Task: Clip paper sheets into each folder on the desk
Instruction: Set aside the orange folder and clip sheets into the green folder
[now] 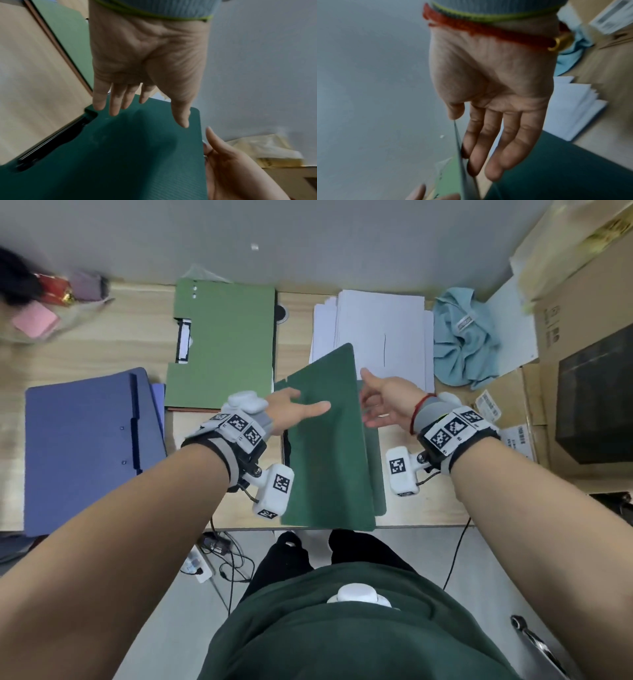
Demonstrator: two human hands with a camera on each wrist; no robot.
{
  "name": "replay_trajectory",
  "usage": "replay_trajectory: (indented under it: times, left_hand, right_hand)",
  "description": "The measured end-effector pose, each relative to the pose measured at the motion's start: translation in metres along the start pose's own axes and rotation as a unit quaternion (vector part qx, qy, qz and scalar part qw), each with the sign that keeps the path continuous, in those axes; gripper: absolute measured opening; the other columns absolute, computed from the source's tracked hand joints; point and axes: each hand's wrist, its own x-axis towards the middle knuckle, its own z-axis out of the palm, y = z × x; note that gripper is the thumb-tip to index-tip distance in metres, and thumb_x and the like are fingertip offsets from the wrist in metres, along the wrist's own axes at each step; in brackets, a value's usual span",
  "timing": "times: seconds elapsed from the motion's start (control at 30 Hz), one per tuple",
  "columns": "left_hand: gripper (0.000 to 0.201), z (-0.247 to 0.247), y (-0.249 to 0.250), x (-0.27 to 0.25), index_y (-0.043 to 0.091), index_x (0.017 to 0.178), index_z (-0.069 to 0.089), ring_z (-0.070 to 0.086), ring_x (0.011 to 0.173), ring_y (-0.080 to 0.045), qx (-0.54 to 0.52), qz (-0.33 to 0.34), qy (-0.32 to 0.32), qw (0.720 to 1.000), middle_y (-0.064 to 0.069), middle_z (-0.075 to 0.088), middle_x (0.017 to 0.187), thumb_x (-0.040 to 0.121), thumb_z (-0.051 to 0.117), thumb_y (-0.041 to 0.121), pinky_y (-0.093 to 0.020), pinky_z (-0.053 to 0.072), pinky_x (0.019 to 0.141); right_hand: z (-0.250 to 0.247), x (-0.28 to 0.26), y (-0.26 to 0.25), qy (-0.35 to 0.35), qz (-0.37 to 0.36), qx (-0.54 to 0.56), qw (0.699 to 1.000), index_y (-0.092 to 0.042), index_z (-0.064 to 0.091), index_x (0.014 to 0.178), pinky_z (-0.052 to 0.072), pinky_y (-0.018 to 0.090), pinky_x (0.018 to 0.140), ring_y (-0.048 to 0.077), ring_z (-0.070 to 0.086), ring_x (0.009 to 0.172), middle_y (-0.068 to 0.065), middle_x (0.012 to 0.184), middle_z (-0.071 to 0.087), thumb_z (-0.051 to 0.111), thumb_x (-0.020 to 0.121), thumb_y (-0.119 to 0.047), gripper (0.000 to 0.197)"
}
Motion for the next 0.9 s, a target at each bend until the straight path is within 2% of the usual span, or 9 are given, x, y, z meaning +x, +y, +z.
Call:
replay_trajectory:
  times: [0.17,0.3,0.37,0.43,0.53,0.6,0.67,0.83,0.9]
  left_hand:
    - [0.106,-0.038,0.012,-0.03,0.027,0.151,0.027,0.062,0.112,-0.022,-0.032,0.018,0.012,0.999,-0.002,0.057,0.131,0.065,0.076,0.067,-0.036,0.054,0.089]
    - [0.053,-0.072,-0.004,-0.039,0.018,0.134,0.043,0.064,0.079,-0.019,-0.014,0.031,0.081,0.996,-0.009,0.067,0.102,0.086,0.066,0.017,-0.034,0.053,0.069]
    - [0.023,-0.092,-0.025,-0.038,0.016,0.107,0.047,0.051,0.066,-0.014,0.066,0.028,0.134,0.988,-0.002,0.054,0.079,0.09,0.055,0.003,-0.033,0.046,0.07]
    - [0.023,-0.104,-0.041,-0.037,0.014,0.109,0.048,0.044,0.067,-0.014,0.123,0.013,0.198,0.972,0.004,0.038,0.072,0.091,0.053,0.001,-0.03,0.037,0.074]
    - [0.059,-0.115,-0.081,-0.037,0.006,0.142,0.033,0.048,0.09,-0.025,0.118,-0.025,0.266,0.956,-0.008,0.055,0.094,0.088,0.056,0.003,-0.031,0.04,0.071]
    - [0.067,-0.111,-0.105,-0.027,0.008,0.147,0.026,0.055,0.106,-0.033,0.117,-0.055,0.28,0.951,-0.02,0.055,0.125,0.088,0.058,0.004,-0.039,0.044,0.086]
    - [0.06,-0.109,-0.12,-0.014,0.009,0.146,0.03,0.052,0.118,-0.036,0.108,-0.11,0.309,0.938,-0.023,0.049,0.134,0.092,0.056,0.004,-0.043,0.039,0.099]
    - [0.033,-0.109,-0.132,0.001,-0.005,0.114,0.043,0.043,0.098,-0.025,0.154,-0.148,0.282,0.935,-0.02,0.048,0.133,0.091,0.061,0.01,-0.039,0.038,0.091]
    - [0.041,-0.109,-0.124,0.002,0.002,0.127,0.045,0.039,0.094,-0.024,0.186,-0.132,0.258,0.939,-0.018,0.049,0.132,0.091,0.061,0.014,-0.039,0.041,0.094]
  right_hand:
    - [0.058,-0.01,-0.052,-0.104,-0.067,-0.017,0.992,-0.012,0.069,0.088,0.056,0.031,0.07,0.024,0.069,0.076,0.006,0.082,0.072,0.039,0.102,-0.049,0.05]
    - [0.102,-0.003,-0.059,-0.136,-0.063,-0.059,0.987,-0.015,0.071,0.1,0.056,0.035,0.08,0.023,0.067,0.086,0.004,0.099,0.074,0.041,0.103,-0.045,0.042]
    - [0.119,0.006,-0.051,-0.131,-0.042,-0.101,0.985,-0.016,0.07,0.103,0.055,0.038,0.089,0.024,0.067,0.093,0.004,0.109,0.072,0.044,0.102,-0.042,0.037]
    - [0.123,0.014,-0.036,-0.116,-0.014,-0.131,0.984,-0.016,0.069,0.108,0.054,0.039,0.095,0.024,0.066,0.102,0.004,0.118,0.069,0.047,0.101,-0.04,0.033]
    - [0.133,0.025,-0.017,-0.094,0.028,-0.18,0.979,-0.018,0.067,0.116,0.053,0.037,0.097,0.02,0.064,0.109,-0.002,0.126,0.065,0.05,0.1,-0.038,0.031]
    - [0.132,0.032,-0.004,-0.067,0.047,-0.212,0.974,-0.018,0.064,0.123,0.053,0.036,0.097,0.017,0.062,0.11,-0.004,0.128,0.062,0.052,0.098,-0.039,0.035]
    - [0.13,0.037,0.007,-0.034,0.066,-0.239,0.968,-0.018,0.058,0.131,0.052,0.036,0.096,0.017,0.059,0.112,-0.002,0.131,0.059,0.056,0.094,-0.043,0.044]
    - [0.12,0.035,0.022,0.0,0.109,-0.31,0.945,-0.014,0.052,0.139,0.049,0.042,0.101,0.031,0.053,0.124,0.005,0.142,0.051,0.052,0.097,-0.042,0.051]
    - [0.117,0.032,0.025,0.002,0.119,-0.326,0.938,-0.011,0.051,0.139,0.048,0.045,0.102,0.035,0.055,0.123,0.008,0.141,0.051,0.051,0.098,-0.042,0.052]
